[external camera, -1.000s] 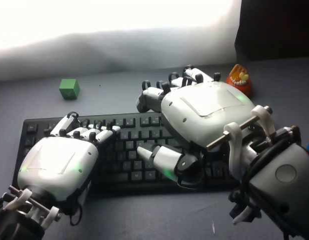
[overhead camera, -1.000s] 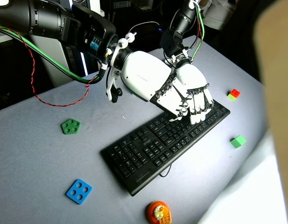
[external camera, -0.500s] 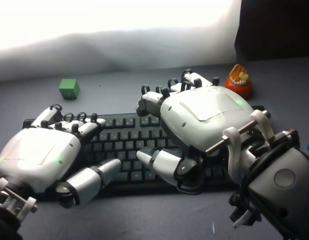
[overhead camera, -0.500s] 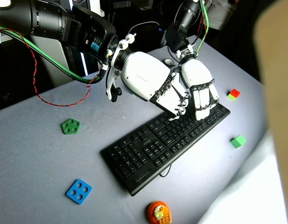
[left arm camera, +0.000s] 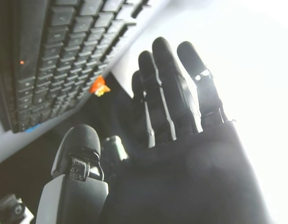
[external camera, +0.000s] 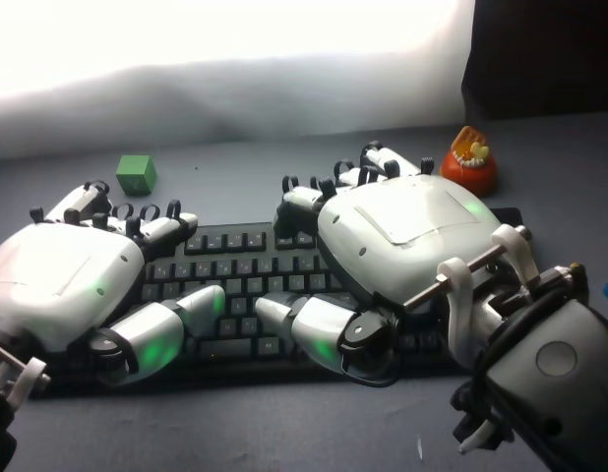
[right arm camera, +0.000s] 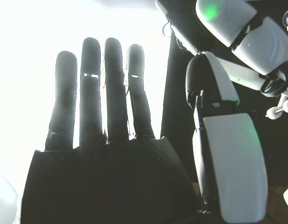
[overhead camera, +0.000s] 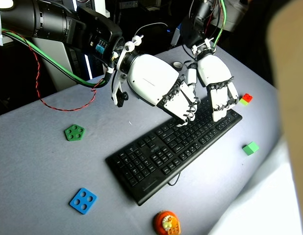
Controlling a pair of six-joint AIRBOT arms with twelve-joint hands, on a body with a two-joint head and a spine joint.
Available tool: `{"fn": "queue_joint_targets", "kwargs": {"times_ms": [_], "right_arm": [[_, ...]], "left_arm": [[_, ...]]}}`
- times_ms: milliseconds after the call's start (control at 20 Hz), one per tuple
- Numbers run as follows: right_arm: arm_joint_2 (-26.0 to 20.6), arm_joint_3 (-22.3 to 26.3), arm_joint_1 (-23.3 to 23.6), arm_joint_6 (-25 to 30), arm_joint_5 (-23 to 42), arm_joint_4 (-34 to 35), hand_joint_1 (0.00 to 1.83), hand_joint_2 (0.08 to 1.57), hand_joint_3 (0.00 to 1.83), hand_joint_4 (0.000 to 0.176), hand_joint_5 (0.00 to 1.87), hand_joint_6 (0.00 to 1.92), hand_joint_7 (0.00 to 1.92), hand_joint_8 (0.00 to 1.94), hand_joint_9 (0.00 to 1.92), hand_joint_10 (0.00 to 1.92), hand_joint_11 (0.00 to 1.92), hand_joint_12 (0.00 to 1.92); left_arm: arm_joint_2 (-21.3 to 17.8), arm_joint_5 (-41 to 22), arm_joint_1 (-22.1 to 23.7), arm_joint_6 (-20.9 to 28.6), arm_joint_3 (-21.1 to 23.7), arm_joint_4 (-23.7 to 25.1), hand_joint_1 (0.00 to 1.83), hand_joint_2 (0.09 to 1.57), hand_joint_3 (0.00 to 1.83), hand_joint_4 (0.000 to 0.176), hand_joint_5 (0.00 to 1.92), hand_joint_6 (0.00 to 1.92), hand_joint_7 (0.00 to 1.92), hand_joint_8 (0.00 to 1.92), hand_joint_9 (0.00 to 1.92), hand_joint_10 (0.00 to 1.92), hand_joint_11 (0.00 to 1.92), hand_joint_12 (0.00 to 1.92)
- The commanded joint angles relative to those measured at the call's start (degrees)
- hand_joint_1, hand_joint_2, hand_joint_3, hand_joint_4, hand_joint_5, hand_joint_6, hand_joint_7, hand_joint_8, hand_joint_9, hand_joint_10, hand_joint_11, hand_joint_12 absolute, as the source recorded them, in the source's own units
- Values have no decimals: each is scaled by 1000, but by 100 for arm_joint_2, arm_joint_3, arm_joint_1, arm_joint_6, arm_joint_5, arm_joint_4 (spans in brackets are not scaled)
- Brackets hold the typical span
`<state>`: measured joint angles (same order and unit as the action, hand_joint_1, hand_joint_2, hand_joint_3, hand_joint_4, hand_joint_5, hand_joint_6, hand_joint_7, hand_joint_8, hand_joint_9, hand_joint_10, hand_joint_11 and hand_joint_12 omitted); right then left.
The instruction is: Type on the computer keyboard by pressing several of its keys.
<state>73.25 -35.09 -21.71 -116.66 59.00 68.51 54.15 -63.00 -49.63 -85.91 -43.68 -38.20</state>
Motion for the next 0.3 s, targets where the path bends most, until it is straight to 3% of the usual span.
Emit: {"fn": "queue_joint_targets", "kwargs": {"times_ms": [0,50,100,150,200,250], "right_arm": [[-12,32,34,39,252,-555,318,1205,5,0,465,622,718,66,384,895,0,1692],[-12,32,36,42,231,-555,267,1223,6,0,538,710,817,235,487,1040,61,1757],[-12,34,42,41,211,-556,253,1234,4,0,636,862,816,684,561,1248,191,1853],[-15,34,49,38,206,-556,264,1238,3,0,694,1017,800,1003,600,1409,289,1907],[-24,34,51,36,205,-557,239,1248,4,0,783,1118,873,1221,673,1602,413,1918],[-46,34,49,16,205,-558,217,1272,9,0,840,1220,959,1372,774,1769,529,1920]], "left_arm": [[-103,-515,47,23,11,265,10,1369,6,0,425,19,564,18,575,41,0,1374],[-154,-499,52,60,22,265,29,1374,4,0,492,38,648,38,645,77,9,1425],[-209,-467,61,86,27,265,96,1356,8,0,650,82,821,68,726,265,111,1503],[-264,-411,67,121,30,265,129,1356,2,0,748,134,916,125,686,565,172,1556],[-315,-395,67,158,36,265,108,1379,4,0,777,575,870,677,638,1043,229,1696],[-376,-362,67,203,41,264,101,1395,4,0,851,788,893,957,669,1301,298,1788]]}}
